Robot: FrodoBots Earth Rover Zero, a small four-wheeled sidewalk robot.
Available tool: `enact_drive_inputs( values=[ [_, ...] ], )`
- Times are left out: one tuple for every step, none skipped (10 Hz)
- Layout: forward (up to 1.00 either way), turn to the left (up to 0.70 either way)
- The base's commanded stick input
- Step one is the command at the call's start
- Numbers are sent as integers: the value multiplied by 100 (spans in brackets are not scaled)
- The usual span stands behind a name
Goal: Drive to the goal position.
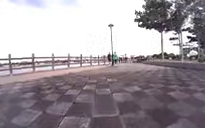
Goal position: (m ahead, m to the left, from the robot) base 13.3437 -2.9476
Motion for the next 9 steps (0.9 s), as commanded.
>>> enact_drive_inputs(
  values=[
    [70,1],
    [70,1],
    [70,1],
    [70,1],
    [70,-11],
    [70,-29],
    [70,-33],
    [70,-1],
    [70,1]
  ],
)
